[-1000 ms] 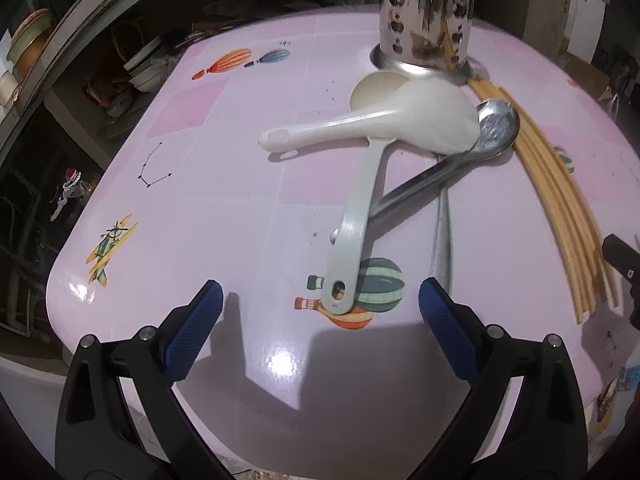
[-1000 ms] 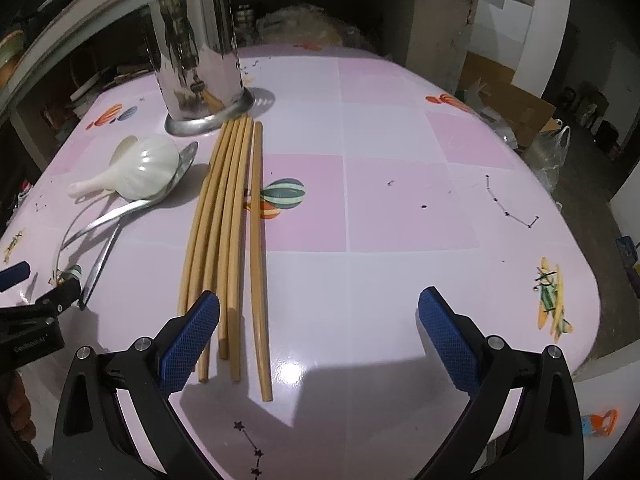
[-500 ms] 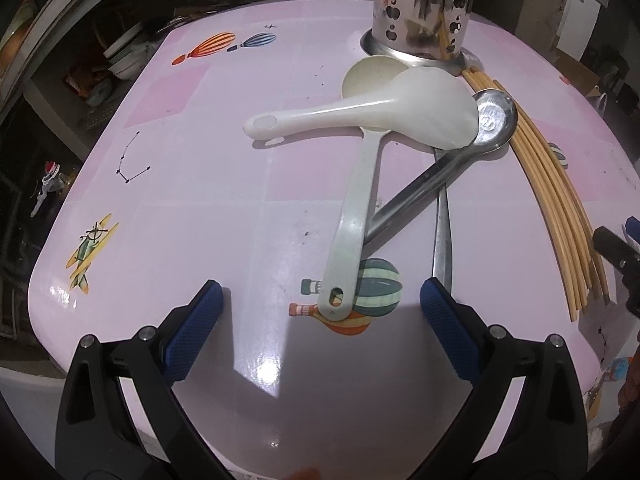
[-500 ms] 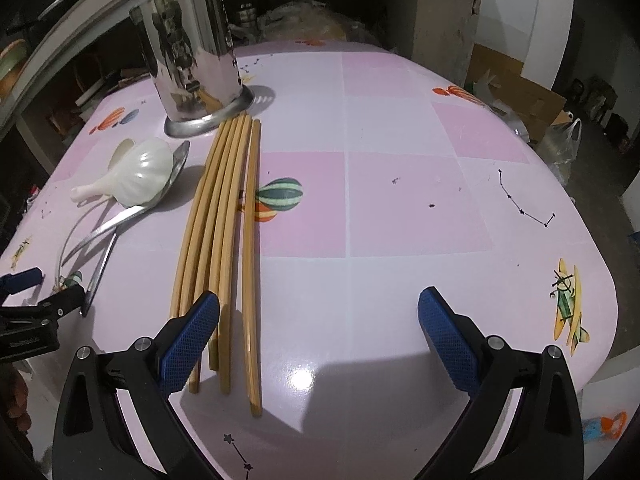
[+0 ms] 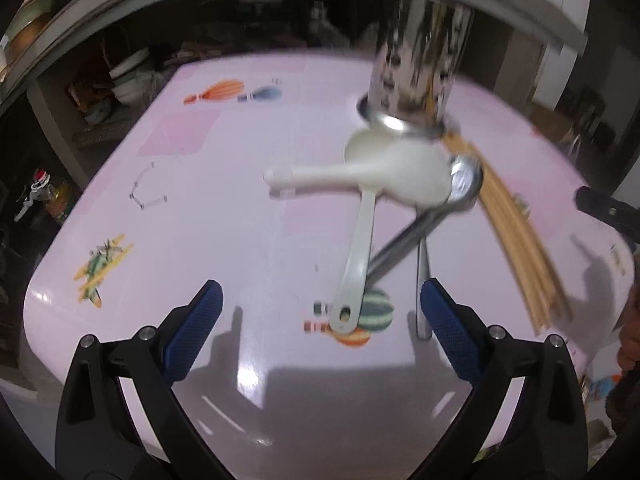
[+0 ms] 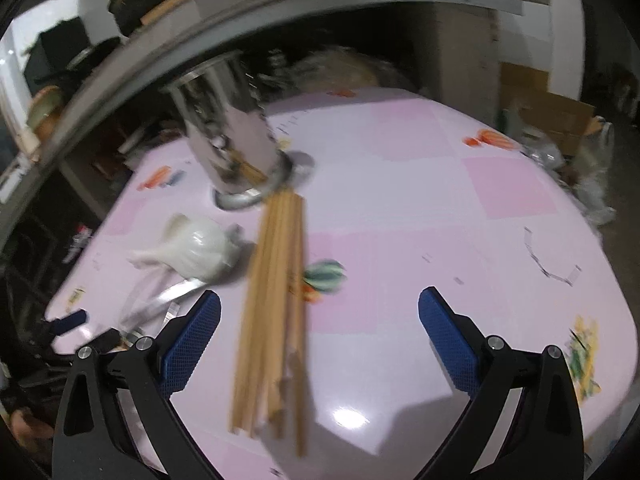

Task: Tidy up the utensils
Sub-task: 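Move the left tool toward the white rice paddle while the right tool approaches the utensils, then close the left tool on the white rice paddle handle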

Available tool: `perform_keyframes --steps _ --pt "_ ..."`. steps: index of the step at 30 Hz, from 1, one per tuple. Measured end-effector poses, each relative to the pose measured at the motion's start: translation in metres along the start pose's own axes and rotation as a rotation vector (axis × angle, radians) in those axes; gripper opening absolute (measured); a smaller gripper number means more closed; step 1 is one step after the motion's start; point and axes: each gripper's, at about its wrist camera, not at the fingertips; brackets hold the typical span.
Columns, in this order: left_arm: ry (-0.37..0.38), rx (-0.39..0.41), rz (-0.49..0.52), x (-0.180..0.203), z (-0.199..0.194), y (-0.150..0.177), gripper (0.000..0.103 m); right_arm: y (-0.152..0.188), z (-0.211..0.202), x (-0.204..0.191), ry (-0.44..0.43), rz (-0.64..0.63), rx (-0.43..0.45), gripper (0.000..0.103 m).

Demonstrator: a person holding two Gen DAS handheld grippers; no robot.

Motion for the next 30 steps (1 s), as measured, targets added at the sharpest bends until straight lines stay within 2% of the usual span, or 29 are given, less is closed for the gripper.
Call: perform_keyframes --steps 4,9,11,13,17,24,27,30 --pt "0.032 0.070 0.013 -0.006 -0.005 -0.011 0.096 -0.011 0.009 -0.016 -0.106 0.026 -0.034 0.085" --pt "0.050 0.128 0.061 -0.009 -0.004 -0.027 0.094 -0.015 0.029 -0.028 -0.132 0.025 -0.090 0.068" --pt "0.058 0.144 0.073 -0.011 -0.001 -0.034 0.090 -0.015 0.037 -0.028 -0.132 0.022 -0.109 0.064" --pt "0.077 0.140 0.079 -0.014 0.007 -0.041 0.076 -0.017 0.049 -0.027 -0.131 0.035 -0.144 0.055" --pt "0.076 0.141 0.084 -0.021 0.021 -0.050 0.068 -0.020 0.071 -0.025 -0.147 0.062 -0.209 0.046" --pt "0.025 0.050 0.081 -0.043 0.068 -0.083 0.046 -0.019 0.092 -0.032 -0.151 0.049 -0.267 0.034" --pt "0.008 0.017 0.117 -0.041 0.085 -0.088 0.042 -0.018 0.099 -0.033 -0.144 0.053 -0.284 0.029" --pt "-0.008 -0.039 0.149 -0.035 0.096 -0.086 0.038 -0.016 0.106 -0.033 -0.145 0.051 -0.303 0.018"
Point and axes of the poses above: each gripper's, at about its wrist camera, not at the fingertips, and z roughly the way its jaws point, x to its right, y to its underside, and after that the axes turned 10 degrees about z, right-handed
